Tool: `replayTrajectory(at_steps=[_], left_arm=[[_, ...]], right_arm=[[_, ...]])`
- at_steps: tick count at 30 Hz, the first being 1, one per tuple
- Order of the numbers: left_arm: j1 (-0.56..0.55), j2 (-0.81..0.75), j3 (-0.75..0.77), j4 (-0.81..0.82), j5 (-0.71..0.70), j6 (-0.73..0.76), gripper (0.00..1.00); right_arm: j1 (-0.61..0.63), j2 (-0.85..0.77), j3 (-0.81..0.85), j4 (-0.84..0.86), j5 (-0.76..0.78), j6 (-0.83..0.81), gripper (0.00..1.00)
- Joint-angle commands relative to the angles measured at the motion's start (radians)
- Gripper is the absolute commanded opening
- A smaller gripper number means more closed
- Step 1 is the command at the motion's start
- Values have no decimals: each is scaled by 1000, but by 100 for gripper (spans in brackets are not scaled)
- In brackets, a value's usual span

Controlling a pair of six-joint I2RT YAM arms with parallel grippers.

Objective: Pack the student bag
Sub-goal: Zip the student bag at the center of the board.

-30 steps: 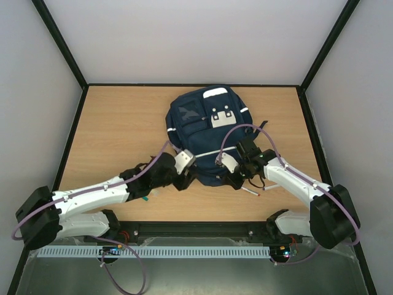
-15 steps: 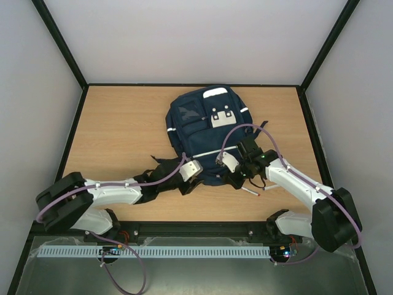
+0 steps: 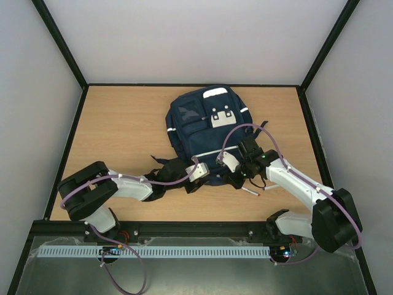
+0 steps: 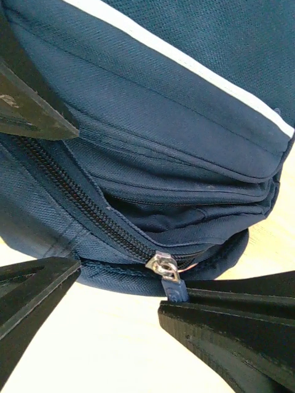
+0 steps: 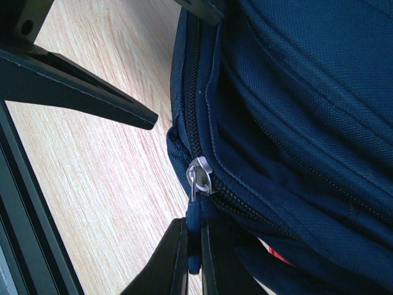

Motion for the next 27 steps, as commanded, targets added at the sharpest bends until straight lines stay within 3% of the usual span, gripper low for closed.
replayTrajectory(at_steps=[1,6,15,23,27], left_arm=[[1,19,40,110,67,50,55],[-5,47,90,49,126,91,55],[-5,85,90,25,149,108,40],[-6,33,80,-36,135,93,10],[-5,-2,54,-41,136,81,5]], right_arm=[[-2,-1,-1,-31,-57,-14,1],[-5,4,1,-31,-59,-14,1],[-13,8,1,-26,-56,-10,1],[-34,22,-12,-24,85,-50,1],[-71,48,-10,-66,131,-78,1]])
